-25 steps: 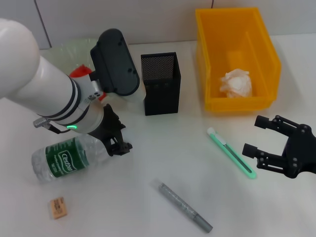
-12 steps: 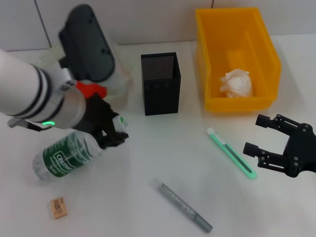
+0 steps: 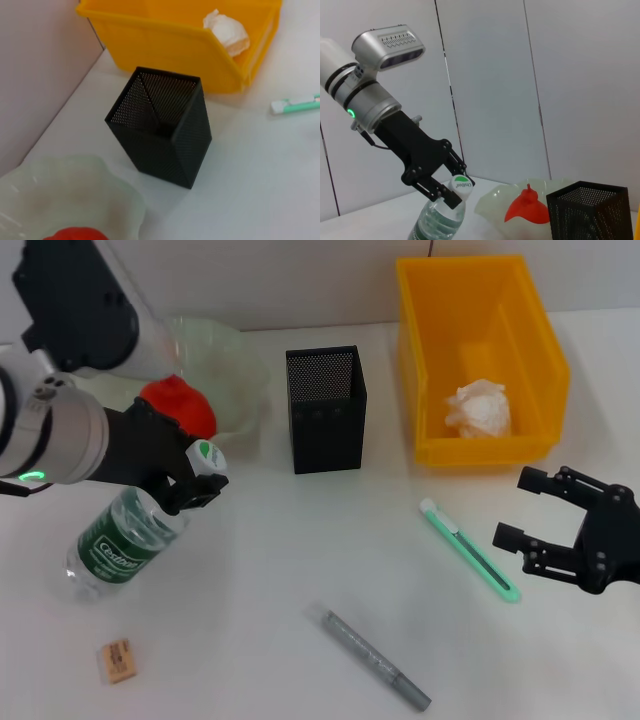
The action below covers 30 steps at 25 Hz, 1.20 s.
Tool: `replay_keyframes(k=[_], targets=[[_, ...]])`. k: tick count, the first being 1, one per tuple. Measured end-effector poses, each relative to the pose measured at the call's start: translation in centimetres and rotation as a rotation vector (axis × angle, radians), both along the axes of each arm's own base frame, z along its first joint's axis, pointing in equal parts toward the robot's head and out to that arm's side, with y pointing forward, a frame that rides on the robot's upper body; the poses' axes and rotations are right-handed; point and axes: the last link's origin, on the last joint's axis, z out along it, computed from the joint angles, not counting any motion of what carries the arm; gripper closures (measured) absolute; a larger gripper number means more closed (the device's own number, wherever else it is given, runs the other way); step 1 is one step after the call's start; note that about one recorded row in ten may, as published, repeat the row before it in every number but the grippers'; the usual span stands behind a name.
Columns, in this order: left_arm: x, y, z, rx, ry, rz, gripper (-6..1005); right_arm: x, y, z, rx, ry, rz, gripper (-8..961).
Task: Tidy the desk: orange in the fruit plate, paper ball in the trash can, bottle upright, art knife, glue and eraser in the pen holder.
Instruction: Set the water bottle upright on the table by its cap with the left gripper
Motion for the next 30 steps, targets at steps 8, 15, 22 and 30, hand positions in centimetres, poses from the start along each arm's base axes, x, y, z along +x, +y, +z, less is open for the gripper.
replay_keyframes(k=[8, 15, 22, 30], targets=[[-0.1, 0.0, 1.5, 0.040, -0.063, 0.033, 569, -0.1, 0.1, 0.0, 0.002, -0.001, 0.004, 134], [-0.6, -0.1, 2.6, 0.044, -0.163, 0.052, 568, -0.1, 0.1, 0.0, 0.002, -0.001, 0.003, 135], [-1.2, 0.2, 3.1, 0.062, -0.200, 0.065, 568, -0.2, 0.3, 0.0, 0.003, -0.001, 0.005, 134], [-1.6, 0.5, 3.4, 0.083, -0.220, 0.080, 568, -0.3, 0.4, 0.0, 0.002, -0.001, 0.009, 135]])
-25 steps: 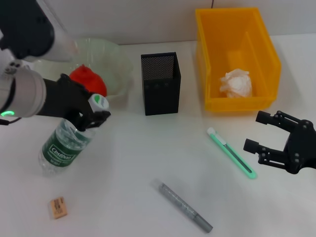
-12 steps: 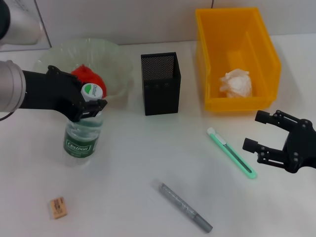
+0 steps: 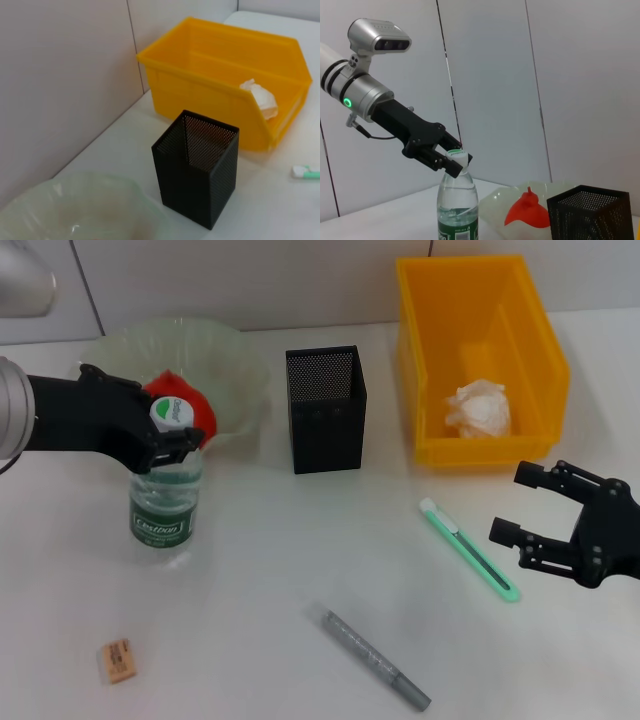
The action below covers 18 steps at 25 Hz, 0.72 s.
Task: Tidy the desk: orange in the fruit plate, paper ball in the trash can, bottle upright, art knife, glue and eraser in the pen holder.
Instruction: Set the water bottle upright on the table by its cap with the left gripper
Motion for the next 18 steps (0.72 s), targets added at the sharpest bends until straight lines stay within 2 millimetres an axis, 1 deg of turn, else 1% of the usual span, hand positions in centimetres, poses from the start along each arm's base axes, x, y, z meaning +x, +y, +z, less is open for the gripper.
replay_keyframes(k=[5, 9, 18], targets=[[-0.08, 0.13, 0.46, 0.010, -0.028, 0.011, 569, -0.05, 0.06, 0.00, 0.000, 0.000, 0.002, 135], [-0.55, 0.20, 0.13, -0.001, -0.042, 0.031, 568, -0.07, 0.09, -0.01, -0.001, 0.000, 0.003, 135], [-0.58, 0.19, -0.18, -0.009, -0.106, 0.019, 568, -0.04, 0.14, -0.04, -0.001, -0.004, 0.001, 135]])
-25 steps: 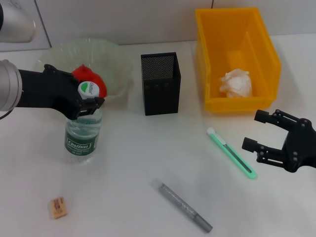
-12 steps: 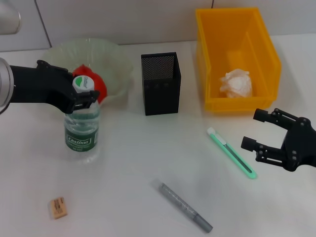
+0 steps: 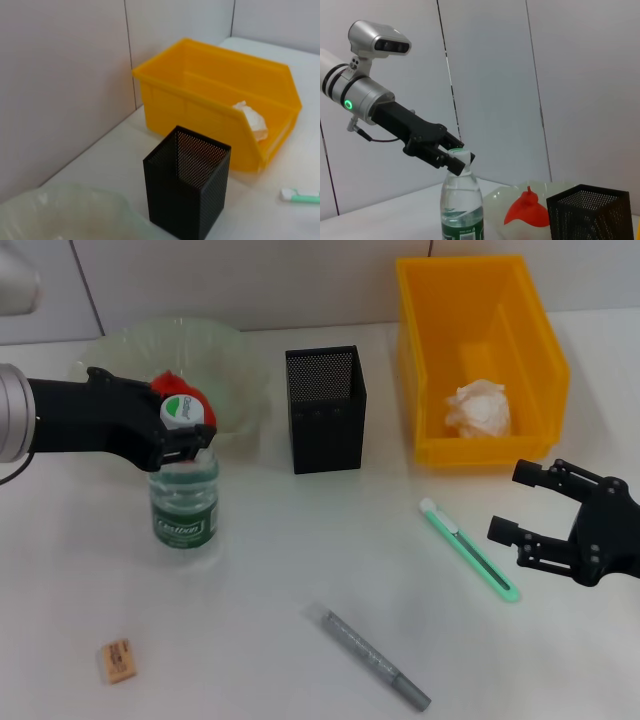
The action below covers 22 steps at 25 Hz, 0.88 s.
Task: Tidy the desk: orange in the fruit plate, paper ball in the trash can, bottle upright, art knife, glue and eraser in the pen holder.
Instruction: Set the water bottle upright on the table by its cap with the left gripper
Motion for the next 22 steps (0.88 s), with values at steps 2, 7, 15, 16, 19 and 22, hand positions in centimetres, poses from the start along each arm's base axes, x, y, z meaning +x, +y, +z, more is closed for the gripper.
replay_keyframes(k=[2, 7, 15, 16, 19, 22], targets=[[-0.17, 0.11, -0.02, 0.003, -0.011, 0.001, 568, 0.01, -0.01, -0.02, -0.001, -0.001, -0.001, 134], [-0.73, 0.36, -0.36, 0.004, -0.032, 0.022, 569, 0.05, -0.06, -0.10, -0.004, 0.000, -0.003, 134], [-0.80, 0.31, -0.48, -0.001, -0.045, 0.028, 568, 0.06, -0.06, -0.11, -0.005, -0.001, -0.003, 134], [-0.77, 0.23, -0.47, -0.003, -0.051, 0.027, 568, 0.06, -0.06, -0.11, -0.005, -0.001, -0.003, 134], [-0.85, 0.23, -0.48, -0.001, -0.055, 0.030, 568, 0.07, -0.09, -0.13, -0.006, -0.001, -0.004, 134], [-0.89, 0.14, -0.43, -0.002, -0.055, 0.030, 567, 0.09, -0.11, -0.13, -0.006, 0.000, -0.005, 134]])
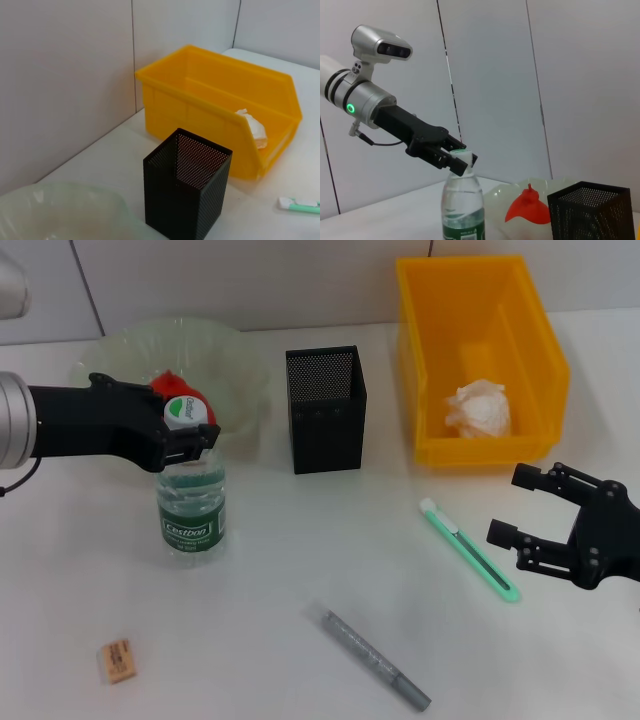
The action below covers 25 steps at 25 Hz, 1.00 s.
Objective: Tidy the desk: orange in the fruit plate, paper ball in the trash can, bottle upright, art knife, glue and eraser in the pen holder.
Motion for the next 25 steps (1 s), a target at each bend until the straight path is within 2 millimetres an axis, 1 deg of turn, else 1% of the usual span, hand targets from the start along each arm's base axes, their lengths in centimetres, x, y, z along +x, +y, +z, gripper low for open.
replay_keyframes(k=[1, 9, 12, 15, 16, 17, 18, 19, 20, 21, 22, 23, 24, 25], targets=[[0.1, -0.1, 0.2, 0.005, -0.005, -0.005, 567, 0.0, 0.0, 0.0, 0.000, 0.000, 0.000, 134], [0.2, -0.3, 1.5, 0.039, -0.052, -0.036, 422, -0.1, 0.1, 0.0, 0.001, -0.002, 0.004, 135], [0.3, -0.6, 2.5, 0.075, -0.055, -0.056, 367, -0.1, 0.1, 0.1, 0.003, -0.001, 0.004, 135], [1.0, -1.5, 3.5, 0.104, -0.085, -0.135, 165, -0.1, 0.2, 0.2, 0.004, 0.006, -0.002, 135], [1.4, -2.2, 3.6, 0.102, -0.111, -0.177, 166, -0.1, 0.2, 0.3, 0.003, 0.013, -0.011, 135], [2.0, -3.4, 3.8, 0.078, -0.169, -0.244, 167, 0.0, 0.4, 0.7, -0.001, 0.031, -0.036, 135], [2.0, -3.4, 3.8, 0.078, -0.169, -0.244, 168, 0.0, 0.4, 0.7, -0.001, 0.031, -0.036, 134], [2.3, -4.2, 3.7, 0.052, -0.200, -0.289, 169, 0.0, 0.5, 1.2, -0.005, 0.043, -0.050, 134], [2.4, -5.9, 3.4, -0.010, -0.262, -0.387, 170, -0.2, 0.9, 2.4, -0.020, 0.072, -0.077, 134], [2.4, -5.9, 3.4, -0.010, -0.262, -0.387, 170, -0.2, 0.9, 2.4, -0.020, 0.072, -0.077, 134], [1.6, -7.1, 2.6, -0.060, -0.317, -0.445, 170, -0.4, 1.0, 3.1, -0.028, 0.082, -0.083, 134], [1.6, -7.1, 2.6, -0.060, -0.317, -0.445, 170, -0.7, 1.1, 3.9, -0.040, 0.092, -0.090, 134], [0.8, -7.5, 2.0, -0.086, -0.337, -0.460, 170, -1.1, 1.2, 4.8, -0.057, 0.099, -0.090, 134], [-0.8, -8.1, 0.6, -0.129, -0.383, -0.465, 170, -1.9, 1.6, 6.7, -0.094, 0.103, -0.112, 134]])
